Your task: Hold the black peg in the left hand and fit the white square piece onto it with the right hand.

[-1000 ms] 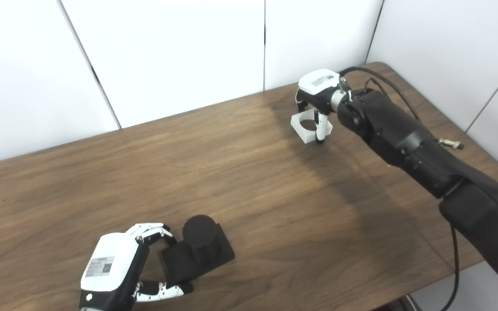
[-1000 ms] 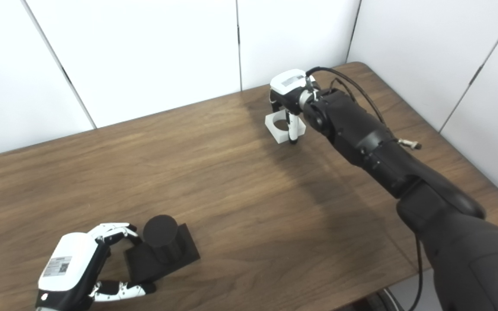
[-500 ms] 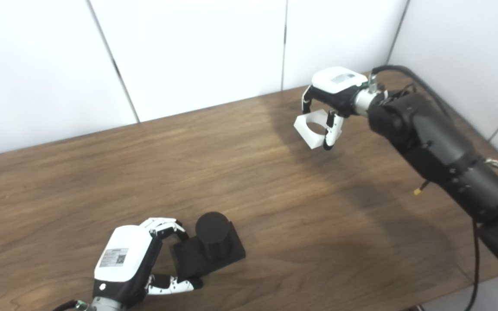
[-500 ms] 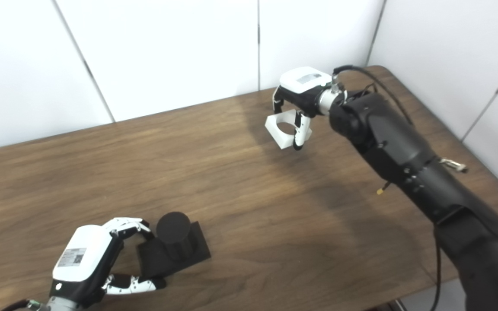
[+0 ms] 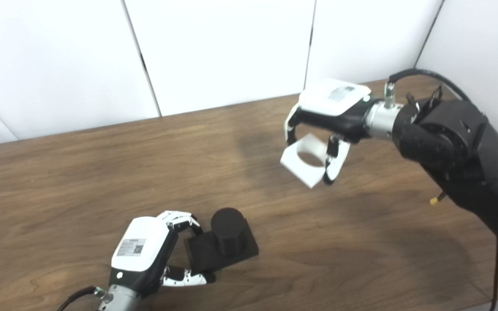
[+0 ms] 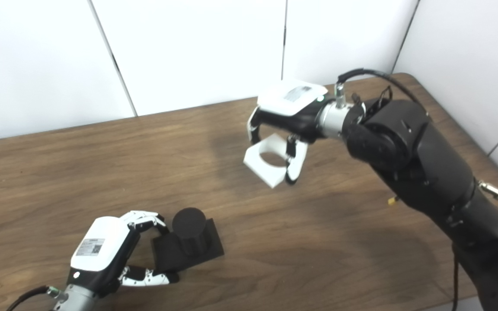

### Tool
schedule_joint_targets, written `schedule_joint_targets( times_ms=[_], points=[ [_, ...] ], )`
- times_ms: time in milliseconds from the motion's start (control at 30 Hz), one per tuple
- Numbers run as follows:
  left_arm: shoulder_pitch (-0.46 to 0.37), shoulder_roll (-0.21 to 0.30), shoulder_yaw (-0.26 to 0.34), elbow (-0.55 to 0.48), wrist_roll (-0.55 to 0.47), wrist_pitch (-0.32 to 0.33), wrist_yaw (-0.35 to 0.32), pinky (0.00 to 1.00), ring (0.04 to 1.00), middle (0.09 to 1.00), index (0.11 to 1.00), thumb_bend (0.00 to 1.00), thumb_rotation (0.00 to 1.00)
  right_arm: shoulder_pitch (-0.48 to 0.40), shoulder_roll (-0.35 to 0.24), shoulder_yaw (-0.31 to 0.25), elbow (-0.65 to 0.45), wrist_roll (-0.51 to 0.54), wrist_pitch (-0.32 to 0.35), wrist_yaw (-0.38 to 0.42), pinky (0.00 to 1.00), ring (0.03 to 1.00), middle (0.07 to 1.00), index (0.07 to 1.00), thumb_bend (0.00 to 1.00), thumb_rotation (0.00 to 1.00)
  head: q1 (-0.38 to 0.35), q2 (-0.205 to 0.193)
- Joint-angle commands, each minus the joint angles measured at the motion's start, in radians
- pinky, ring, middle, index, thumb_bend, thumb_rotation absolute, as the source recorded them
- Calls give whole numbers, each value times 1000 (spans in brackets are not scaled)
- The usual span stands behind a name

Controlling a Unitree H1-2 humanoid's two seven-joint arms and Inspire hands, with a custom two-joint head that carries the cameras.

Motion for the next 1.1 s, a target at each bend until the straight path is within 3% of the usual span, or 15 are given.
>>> schedule_joint_targets(
  times_ms=[0,400,900,1067],
  points=[
    [7,12,-10,6,31,13,-24,780,774,750,487,520,45,-65,12,-8,-61,4,14,17,877,835,749,483,525,134,1,2],
    [-2,-8,-29,-1,47,54,-39,776,779,749,487,520,47,-98,152,42,-184,20,27,122,858,814,727,482,525,134,1,31],
    [-2,-19,-31,-16,38,74,-58,716,788,751,487,520,46,-73,261,120,-131,-39,-16,112,897,832,726,482,525,134,-17,39],
    [-4,-13,-27,-15,31,69,-59,698,778,750,487,520,46,-51,297,138,-90,-51,-58,56,884,828,724,482,525,134,-35,37]
  ],
)
